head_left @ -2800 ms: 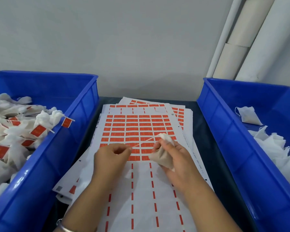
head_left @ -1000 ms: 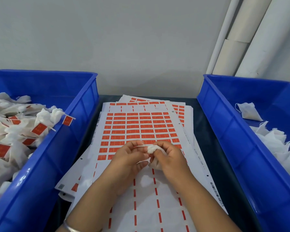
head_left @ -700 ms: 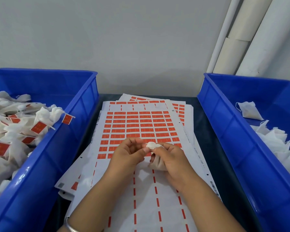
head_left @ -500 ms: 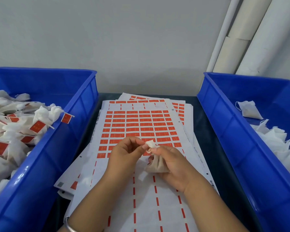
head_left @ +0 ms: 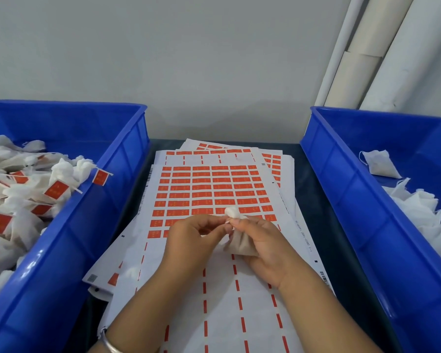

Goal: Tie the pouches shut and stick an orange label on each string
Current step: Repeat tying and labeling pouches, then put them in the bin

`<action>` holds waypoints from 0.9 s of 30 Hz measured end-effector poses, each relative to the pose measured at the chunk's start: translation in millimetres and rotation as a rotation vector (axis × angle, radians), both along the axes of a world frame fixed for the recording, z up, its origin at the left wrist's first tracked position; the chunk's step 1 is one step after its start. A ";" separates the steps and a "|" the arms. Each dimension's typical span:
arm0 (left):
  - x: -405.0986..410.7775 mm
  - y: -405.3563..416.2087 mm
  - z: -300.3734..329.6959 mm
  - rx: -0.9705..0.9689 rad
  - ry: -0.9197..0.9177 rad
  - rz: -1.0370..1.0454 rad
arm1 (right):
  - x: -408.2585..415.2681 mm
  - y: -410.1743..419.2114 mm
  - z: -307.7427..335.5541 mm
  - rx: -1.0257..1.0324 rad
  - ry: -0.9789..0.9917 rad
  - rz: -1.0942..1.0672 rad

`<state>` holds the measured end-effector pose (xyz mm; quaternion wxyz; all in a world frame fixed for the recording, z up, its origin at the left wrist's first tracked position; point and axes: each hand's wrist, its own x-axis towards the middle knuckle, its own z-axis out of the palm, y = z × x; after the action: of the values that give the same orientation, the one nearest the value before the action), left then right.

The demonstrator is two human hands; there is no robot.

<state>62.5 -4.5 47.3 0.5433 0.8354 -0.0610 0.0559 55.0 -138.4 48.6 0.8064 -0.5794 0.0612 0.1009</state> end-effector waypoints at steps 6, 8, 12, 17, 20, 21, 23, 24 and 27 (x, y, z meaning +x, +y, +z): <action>2.8 2.4 -3.0 0.142 -0.035 0.017 | 4.0 -0.7 -4.1 0.005 0.022 -0.013; 5.4 4.3 -3.4 0.192 -0.047 0.040 | 6.2 -2.5 -6.6 0.024 0.026 -0.021; 11.0 9.8 -2.4 0.239 -0.040 0.128 | 8.3 -3.8 -9.7 0.032 0.063 -0.017; 11.3 18.0 1.9 0.154 -0.143 0.352 | 2.6 -3.2 -4.5 -0.117 0.017 0.209; 7.3 18.4 2.8 0.081 -0.188 0.418 | -5.4 -2.1 -0.3 -0.244 -0.036 0.380; 6.5 17.5 2.9 0.064 -0.185 0.415 | -7.2 -2.2 1.0 -0.274 -0.048 0.398; 5.7 15.4 3.2 0.039 -0.151 0.373 | -8.5 -4.3 2.1 -0.307 -0.059 0.406; 6.0 14.5 3.2 0.022 -0.130 0.340 | -8.2 -5.8 1.7 -0.304 -0.062 0.413; 5.1 11.1 3.5 -0.026 -0.096 0.272 | -8.2 -5.7 2.0 -0.258 -0.098 0.430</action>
<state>67.6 6.6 50.7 0.5379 0.8253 0.0277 0.1698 46.7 -144.1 50.6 0.6879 -0.6814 -0.0901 0.2332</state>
